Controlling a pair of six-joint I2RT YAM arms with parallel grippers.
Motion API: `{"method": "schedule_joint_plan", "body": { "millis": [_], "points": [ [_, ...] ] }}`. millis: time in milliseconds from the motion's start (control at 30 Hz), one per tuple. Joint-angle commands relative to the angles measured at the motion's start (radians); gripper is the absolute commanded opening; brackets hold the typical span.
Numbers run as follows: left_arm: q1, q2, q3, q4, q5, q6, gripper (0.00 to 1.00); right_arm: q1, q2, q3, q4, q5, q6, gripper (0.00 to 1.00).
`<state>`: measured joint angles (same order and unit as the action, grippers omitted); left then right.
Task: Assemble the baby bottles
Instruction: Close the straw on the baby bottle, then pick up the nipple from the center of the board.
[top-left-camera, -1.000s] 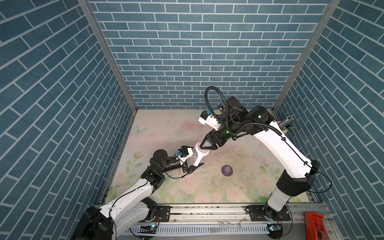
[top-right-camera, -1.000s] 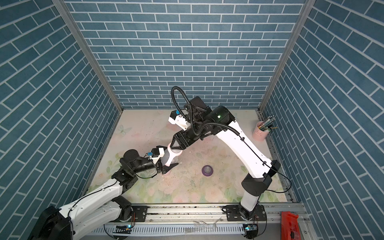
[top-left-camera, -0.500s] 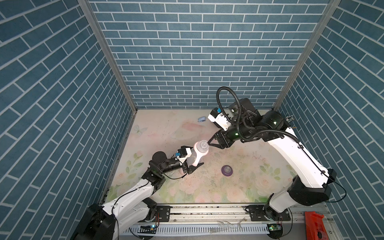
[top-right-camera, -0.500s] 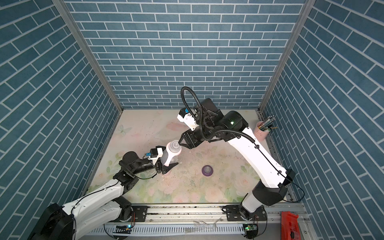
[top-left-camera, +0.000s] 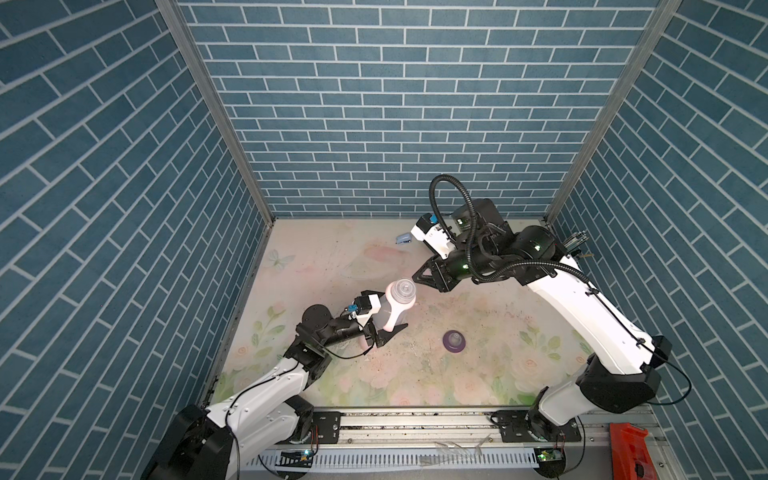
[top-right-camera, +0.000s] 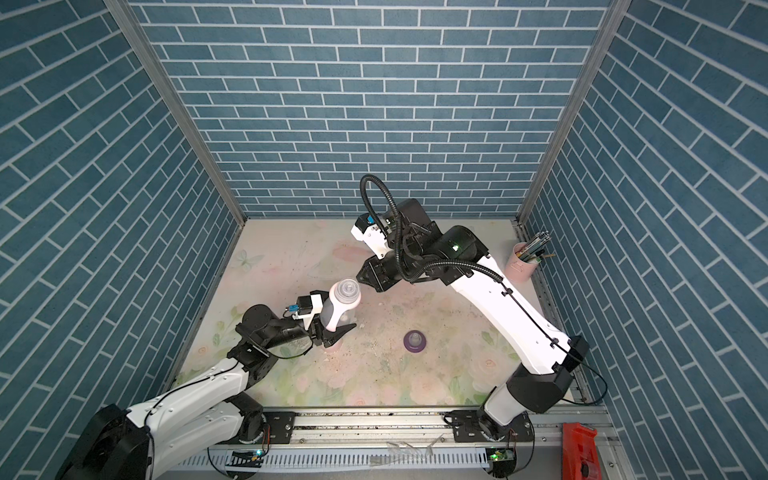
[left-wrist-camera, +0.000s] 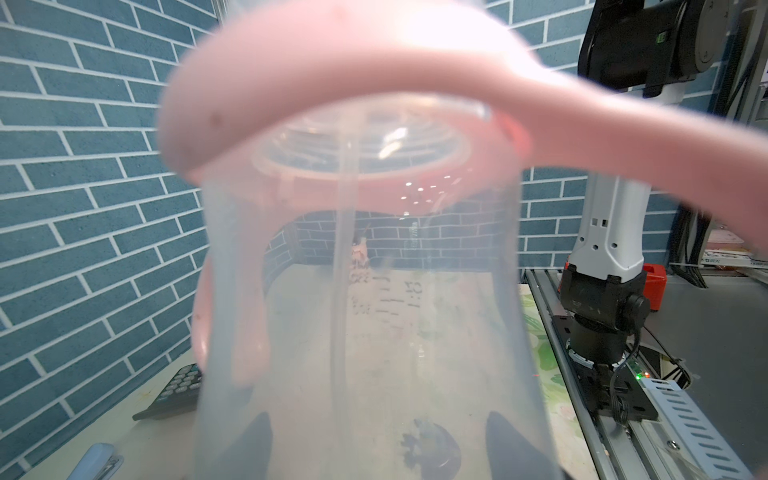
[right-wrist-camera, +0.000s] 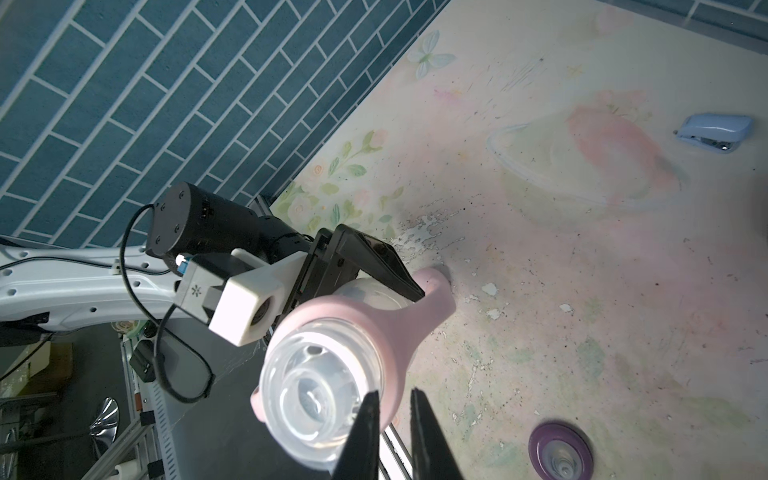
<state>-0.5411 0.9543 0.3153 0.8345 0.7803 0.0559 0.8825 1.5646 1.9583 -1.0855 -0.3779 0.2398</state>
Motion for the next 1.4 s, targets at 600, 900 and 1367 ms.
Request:
{"method": "schedule_joint_plan", "body": {
  "millis": [600,900,1367],
  "points": [
    [-0.002,-0.111,-0.028,-0.02,-0.183,0.034,0.56,-0.026,-0.185,-0.355,-0.038,0.511,0.027,0.65],
    [-0.001,-0.239,-0.067,-0.08,-0.339,0.082,0.56,-0.026,-0.183,-0.805,0.147,0.459,0.141,0.93],
    [-0.001,-0.295,-0.06,-0.134,-0.328,0.074,0.56,-0.05,0.055,-0.93,0.336,0.409,0.18,0.88]
  ]
}}
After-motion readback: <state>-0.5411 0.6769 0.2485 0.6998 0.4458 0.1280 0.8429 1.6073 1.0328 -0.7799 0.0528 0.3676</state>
